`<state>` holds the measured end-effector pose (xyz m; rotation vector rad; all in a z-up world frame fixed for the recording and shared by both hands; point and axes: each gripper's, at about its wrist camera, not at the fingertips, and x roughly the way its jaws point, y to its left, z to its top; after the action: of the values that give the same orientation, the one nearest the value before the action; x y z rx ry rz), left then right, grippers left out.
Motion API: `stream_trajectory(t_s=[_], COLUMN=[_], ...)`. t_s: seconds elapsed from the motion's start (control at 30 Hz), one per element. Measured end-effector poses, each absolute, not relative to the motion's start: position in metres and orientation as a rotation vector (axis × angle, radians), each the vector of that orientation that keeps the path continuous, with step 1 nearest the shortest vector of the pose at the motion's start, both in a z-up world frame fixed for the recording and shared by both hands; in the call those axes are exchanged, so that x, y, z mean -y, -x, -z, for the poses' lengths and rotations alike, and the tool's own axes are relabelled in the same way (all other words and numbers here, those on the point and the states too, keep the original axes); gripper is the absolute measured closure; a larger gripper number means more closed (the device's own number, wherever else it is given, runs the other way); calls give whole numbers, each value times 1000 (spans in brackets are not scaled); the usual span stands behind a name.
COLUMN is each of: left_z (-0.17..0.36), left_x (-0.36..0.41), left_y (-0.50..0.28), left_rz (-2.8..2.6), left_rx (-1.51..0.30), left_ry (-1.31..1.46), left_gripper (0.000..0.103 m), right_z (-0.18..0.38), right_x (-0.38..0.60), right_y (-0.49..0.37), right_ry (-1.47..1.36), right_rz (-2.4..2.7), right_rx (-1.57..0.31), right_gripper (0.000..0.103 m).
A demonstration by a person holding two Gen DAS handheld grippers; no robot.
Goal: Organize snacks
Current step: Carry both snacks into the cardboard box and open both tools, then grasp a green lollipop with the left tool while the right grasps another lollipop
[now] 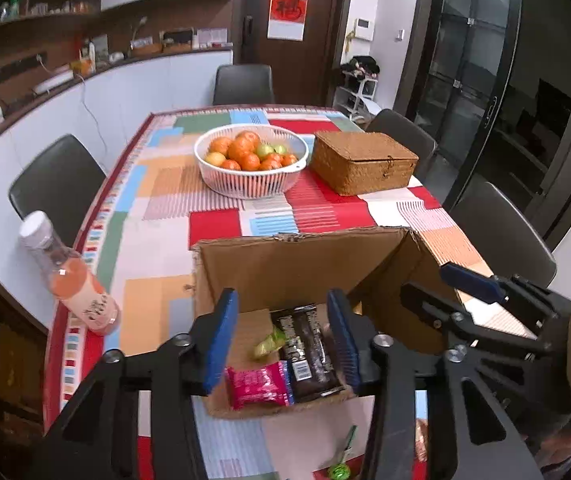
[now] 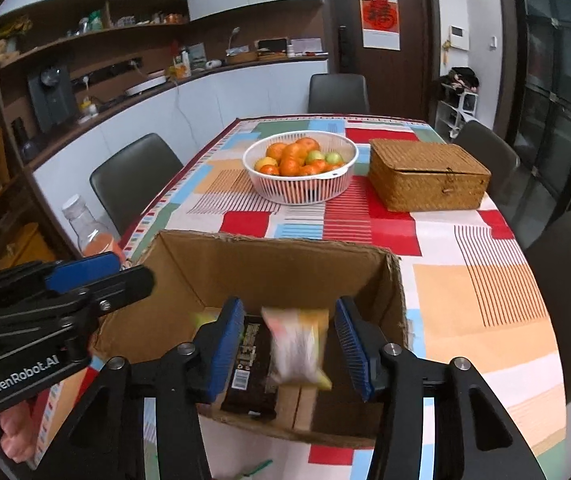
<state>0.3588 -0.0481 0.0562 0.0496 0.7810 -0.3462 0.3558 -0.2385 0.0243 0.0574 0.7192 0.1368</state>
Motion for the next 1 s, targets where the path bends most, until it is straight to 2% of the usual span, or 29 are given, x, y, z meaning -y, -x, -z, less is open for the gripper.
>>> stream_trajectory(t_s=[0.47,1.0], left_z=[-80,-32], left_x=[24,5], left_y=[-265,-204], left_rz=[352,350], left_rx=[-628,-691], left_ry=[-103,-136], left_gripper=[52,52], right_z=[-44,-7], right_x=[219,194], right_y=[-273,-216], right_ry=[-7,56], right_rz=[-243,-309], right_rx=[-602,-662], right_gripper=[54,54])
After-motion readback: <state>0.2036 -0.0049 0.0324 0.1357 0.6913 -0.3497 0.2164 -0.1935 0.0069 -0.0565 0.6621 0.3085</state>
